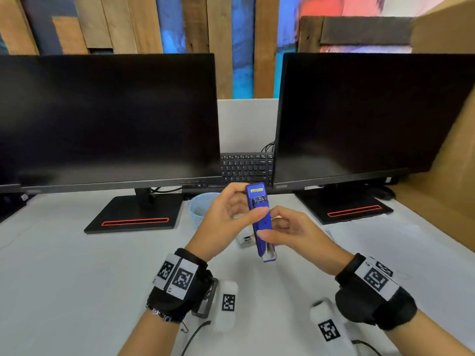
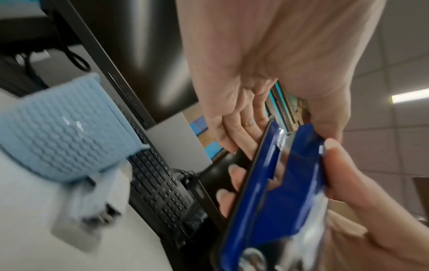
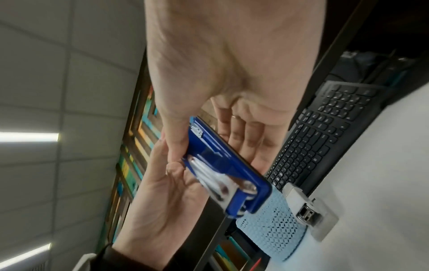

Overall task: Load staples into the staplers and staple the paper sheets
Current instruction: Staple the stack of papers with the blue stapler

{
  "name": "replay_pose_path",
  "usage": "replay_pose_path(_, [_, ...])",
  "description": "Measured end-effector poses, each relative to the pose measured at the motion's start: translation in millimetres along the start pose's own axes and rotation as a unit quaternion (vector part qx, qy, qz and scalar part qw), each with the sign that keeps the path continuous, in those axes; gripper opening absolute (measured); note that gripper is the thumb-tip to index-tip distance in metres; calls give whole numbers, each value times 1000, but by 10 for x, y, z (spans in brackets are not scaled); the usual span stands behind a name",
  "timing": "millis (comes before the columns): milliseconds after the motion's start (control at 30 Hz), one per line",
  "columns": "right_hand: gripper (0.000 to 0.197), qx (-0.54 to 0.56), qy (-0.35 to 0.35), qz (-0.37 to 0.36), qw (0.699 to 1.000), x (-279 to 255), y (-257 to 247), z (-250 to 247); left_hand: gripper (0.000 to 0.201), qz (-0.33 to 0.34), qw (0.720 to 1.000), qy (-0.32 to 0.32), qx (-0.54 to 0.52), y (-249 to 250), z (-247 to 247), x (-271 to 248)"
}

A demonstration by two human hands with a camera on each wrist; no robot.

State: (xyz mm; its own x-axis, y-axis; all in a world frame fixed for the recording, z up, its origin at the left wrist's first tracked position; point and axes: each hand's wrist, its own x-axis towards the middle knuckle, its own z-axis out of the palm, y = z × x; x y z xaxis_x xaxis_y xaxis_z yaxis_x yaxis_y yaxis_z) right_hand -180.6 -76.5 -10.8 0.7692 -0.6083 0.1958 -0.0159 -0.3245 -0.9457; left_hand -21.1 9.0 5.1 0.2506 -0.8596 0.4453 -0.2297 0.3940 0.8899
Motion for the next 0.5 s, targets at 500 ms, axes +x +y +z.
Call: replay_pose_path(500, [48,53,201,46,977,-1158,15,-787,47,-230,952,-195,58,14,1089,61])
